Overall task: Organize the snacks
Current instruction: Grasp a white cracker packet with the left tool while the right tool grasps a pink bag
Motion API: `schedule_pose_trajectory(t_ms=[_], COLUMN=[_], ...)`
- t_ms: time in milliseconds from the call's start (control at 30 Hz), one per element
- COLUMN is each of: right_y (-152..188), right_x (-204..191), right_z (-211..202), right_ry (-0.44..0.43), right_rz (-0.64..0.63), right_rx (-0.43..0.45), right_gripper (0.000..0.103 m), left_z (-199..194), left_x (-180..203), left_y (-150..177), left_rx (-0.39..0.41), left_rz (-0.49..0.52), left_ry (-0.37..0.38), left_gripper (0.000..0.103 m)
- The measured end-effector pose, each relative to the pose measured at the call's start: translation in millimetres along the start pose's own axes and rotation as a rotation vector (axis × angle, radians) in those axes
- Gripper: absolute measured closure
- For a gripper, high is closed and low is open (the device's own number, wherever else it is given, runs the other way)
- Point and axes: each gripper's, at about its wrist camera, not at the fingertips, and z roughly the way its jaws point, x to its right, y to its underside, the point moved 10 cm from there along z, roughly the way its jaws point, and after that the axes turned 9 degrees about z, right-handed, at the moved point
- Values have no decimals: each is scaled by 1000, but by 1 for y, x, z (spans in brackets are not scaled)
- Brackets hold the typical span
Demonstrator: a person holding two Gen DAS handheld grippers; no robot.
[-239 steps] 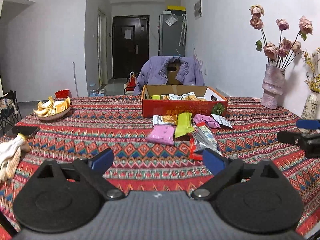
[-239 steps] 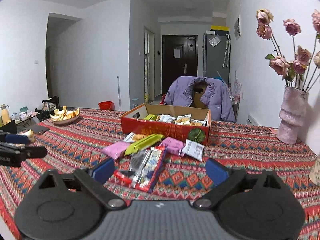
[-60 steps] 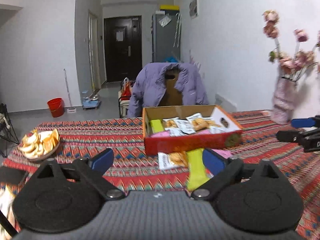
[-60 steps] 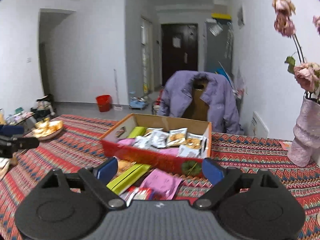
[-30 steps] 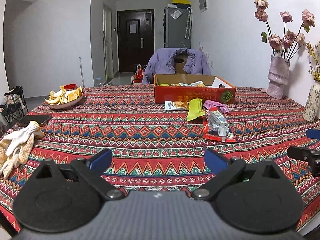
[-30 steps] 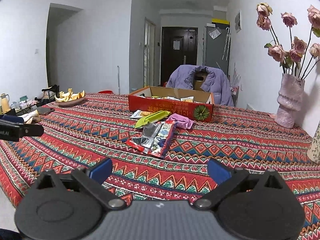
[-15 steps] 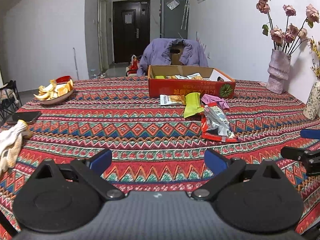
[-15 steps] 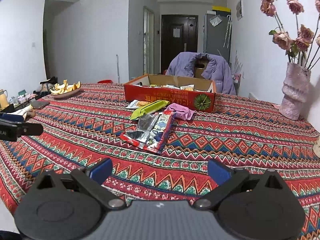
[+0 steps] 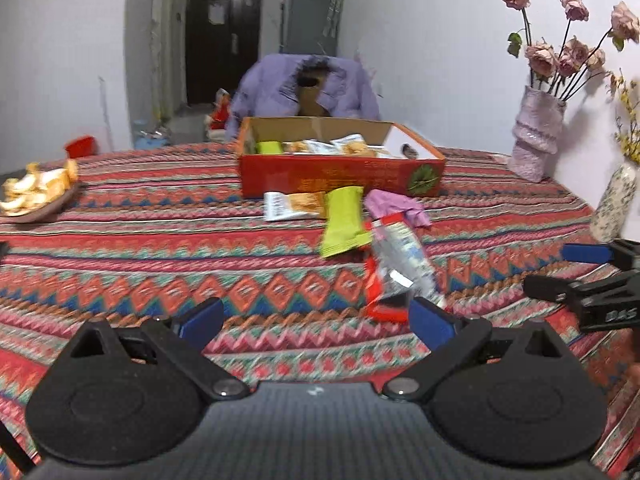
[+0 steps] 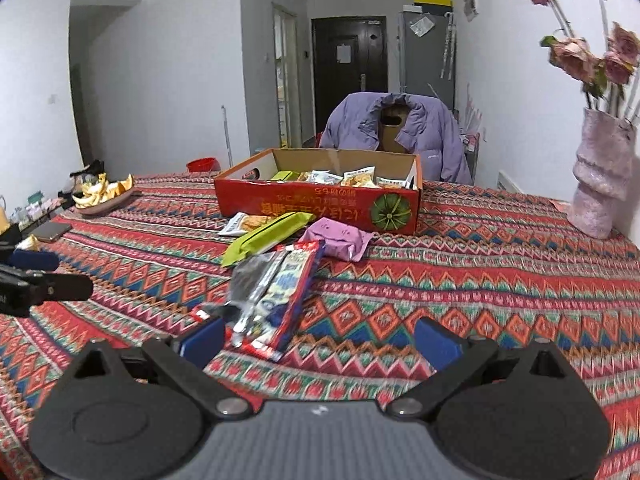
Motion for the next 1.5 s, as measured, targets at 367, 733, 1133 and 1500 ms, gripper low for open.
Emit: schedule_pose_trajectory(t_ms=[367,733,1133,1500], right_y=[-60,-72,-74,-65], right_x=[11,28,26,19], right_z=[99,218,250,243], right_ry=[-6,-55,-293,-233], right_rz=[-150,-174,-65,-109], right_rx=[-27,-143,-204,-155], right_gripper=[3,5,9,36], left_z=[116,221,255,274], left_x=[5,-29,-58,-44], left_y=[-67,-84,-76,-75], left_rx=[-45,-117,-58,-42], left_rz=[64,38,245,191], left_ry=[78,96,118,120], left_gripper=[21,28,26,16])
